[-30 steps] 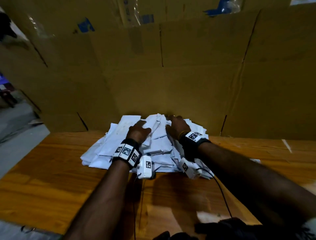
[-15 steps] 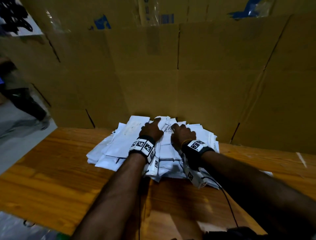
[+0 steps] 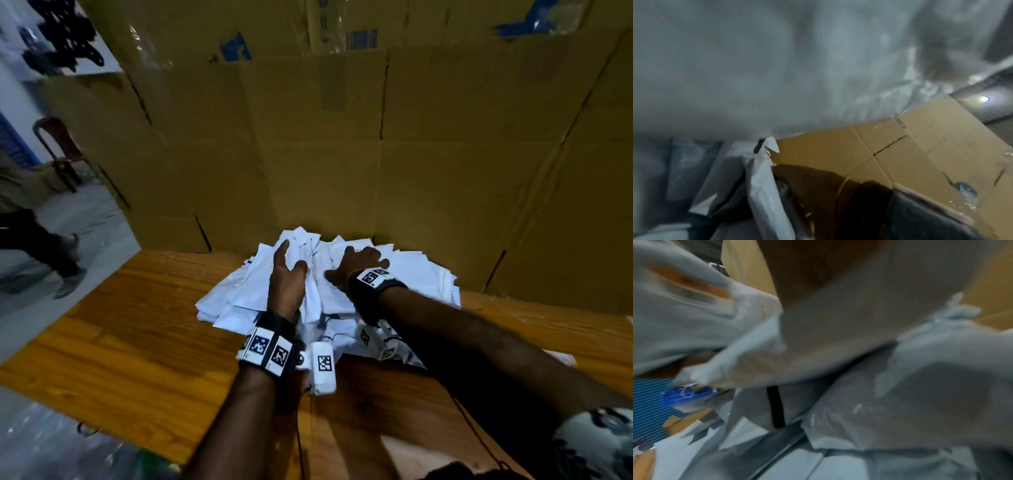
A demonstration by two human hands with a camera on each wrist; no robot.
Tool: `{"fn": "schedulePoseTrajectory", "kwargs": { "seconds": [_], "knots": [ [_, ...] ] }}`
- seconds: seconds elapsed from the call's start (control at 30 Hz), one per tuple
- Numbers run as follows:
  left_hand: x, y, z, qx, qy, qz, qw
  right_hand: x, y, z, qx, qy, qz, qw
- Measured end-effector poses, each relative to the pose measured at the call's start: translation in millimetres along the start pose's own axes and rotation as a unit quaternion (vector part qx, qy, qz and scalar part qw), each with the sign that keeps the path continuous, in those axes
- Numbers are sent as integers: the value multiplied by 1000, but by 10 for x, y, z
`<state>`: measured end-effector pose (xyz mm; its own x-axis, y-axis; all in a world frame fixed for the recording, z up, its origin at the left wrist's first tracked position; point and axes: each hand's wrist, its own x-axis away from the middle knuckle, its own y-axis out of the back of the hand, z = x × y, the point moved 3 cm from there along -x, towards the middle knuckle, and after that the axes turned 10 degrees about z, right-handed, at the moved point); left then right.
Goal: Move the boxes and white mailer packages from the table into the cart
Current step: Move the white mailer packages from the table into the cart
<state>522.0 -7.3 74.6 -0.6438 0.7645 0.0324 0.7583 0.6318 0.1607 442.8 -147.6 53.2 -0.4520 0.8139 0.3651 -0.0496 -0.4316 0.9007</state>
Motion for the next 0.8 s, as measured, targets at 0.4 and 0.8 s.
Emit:
{"fn": "schedulePoseTrajectory", "kwargs": {
  "seconds": [0.4, 0.8],
  "knots": [
    [414, 125, 28, 20, -78, 27, 996, 411, 253, -103, -93, 58, -68, 992],
    [1353, -1175, -124, 8, -184, 163, 969, 2282, 195, -2202, -264, 50, -174, 947]
  ]
}}
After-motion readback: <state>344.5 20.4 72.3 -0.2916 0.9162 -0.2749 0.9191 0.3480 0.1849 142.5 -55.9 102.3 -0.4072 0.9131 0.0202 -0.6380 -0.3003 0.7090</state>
